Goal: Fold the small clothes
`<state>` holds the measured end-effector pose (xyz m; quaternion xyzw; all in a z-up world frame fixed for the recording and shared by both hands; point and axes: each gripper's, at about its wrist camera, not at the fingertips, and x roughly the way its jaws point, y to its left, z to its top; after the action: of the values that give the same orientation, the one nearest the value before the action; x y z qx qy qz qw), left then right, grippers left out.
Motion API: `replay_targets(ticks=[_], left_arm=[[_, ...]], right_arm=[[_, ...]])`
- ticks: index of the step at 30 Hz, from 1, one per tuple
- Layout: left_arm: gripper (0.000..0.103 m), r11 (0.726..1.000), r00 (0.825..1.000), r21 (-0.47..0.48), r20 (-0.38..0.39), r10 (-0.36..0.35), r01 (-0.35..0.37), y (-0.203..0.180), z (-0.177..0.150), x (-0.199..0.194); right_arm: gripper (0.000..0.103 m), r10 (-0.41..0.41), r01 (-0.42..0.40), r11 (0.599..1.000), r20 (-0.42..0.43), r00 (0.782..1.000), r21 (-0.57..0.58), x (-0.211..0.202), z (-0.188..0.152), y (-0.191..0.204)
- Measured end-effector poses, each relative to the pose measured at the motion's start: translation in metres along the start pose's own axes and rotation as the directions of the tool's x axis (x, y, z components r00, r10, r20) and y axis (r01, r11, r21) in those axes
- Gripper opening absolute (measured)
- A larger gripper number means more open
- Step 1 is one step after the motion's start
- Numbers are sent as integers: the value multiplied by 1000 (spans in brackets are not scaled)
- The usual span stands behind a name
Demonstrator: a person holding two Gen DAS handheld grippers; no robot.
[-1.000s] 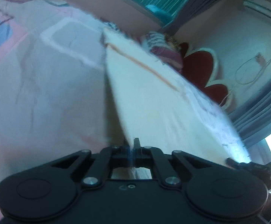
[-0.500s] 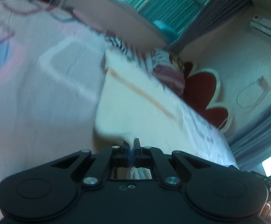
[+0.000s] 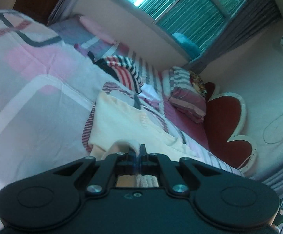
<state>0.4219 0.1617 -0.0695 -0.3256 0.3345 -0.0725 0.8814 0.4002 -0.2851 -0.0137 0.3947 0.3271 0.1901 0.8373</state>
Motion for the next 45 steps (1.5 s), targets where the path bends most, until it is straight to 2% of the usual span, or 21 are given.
replay_targets(ticks=[9,13,14,15,16,17,18,19,22,23,25,27,31,34,36,37,40,41,42,44,45], left_arm=[[2,999,994,9,-94,47,-47,20,30,85],[3,998,995,-55,-94,-42,37,32,39,113],[9,996,995,-65,-72,-66,61,34,42,117],[23,994,995,-76,-39,-87,84,37,43,118],[29,991,995,-84,-6,-104,103,39,44,120],[38,990,994,-88,20,-109,110,41,46,121],[43,990,994,-85,30,-107,109,42,46,123],[43,992,994,-76,34,-100,102,43,47,124],[43,997,997,24,24,-70,70,36,48,119],[43,995,998,91,21,-51,49,31,48,117],[43,980,1000,198,0,-13,13,20,49,118],[41,957,999,291,-24,32,-24,9,49,125],[40,898,991,430,-44,124,-93,-7,44,139],[33,887,986,447,-61,157,-114,-4,42,146],[18,890,988,444,-65,142,-99,-1,42,147],[16,895,989,438,-73,128,-84,-1,42,147],[3,894,991,443,-80,110,-63,-3,42,149],[2,887,991,455,-63,116,-74,-5,41,147],[2,885,993,458,-42,115,-83,-6,41,145],[2,895,996,439,60,63,-83,-7,42,129],[2,901,994,426,109,32,-75,-7,42,121]], right_arm=[[2,-25,32,992,-57,998,124,91,29,-64],[3,-9,19,984,-57,998,177,117,42,-87],[3,-5,13,983,-45,999,183,122,45,-92],[4,-7,13,981,-31,999,193,127,47,-97],[19,-22,23,978,-4,1000,206,130,50,-103],[60,-32,26,977,25,999,212,130,53,-106],[76,-36,22,976,60,998,218,129,55,-109],[81,-32,8,977,106,994,214,127,58,-111],[79,-13,-3,988,103,995,155,122,64,-107],[70,-14,5,995,90,996,99,121,64,-101],[59,-66,69,996,49,997,-64,124,61,-82],[51,-125,125,974,14,992,-188,135,55,-69],[51,-252,228,902,-17,968,-366,157,36,-53],[50,-281,245,864,-17,960,-441,163,25,-48],[33,-300,255,845,-20,954,-470,167,19,-47],[29,-310,259,835,-26,950,-486,172,16,-46],[28,-310,248,819,-35,950,-517,177,13,-43],[10,-311,245,815,-39,950,-525,179,12,-42],[1,-315,244,808,-42,948,-536,182,15,-41],[1,-319,275,775,25,948,-569,176,14,-34],[1,-289,277,774,71,955,-569,170,15,-28]])
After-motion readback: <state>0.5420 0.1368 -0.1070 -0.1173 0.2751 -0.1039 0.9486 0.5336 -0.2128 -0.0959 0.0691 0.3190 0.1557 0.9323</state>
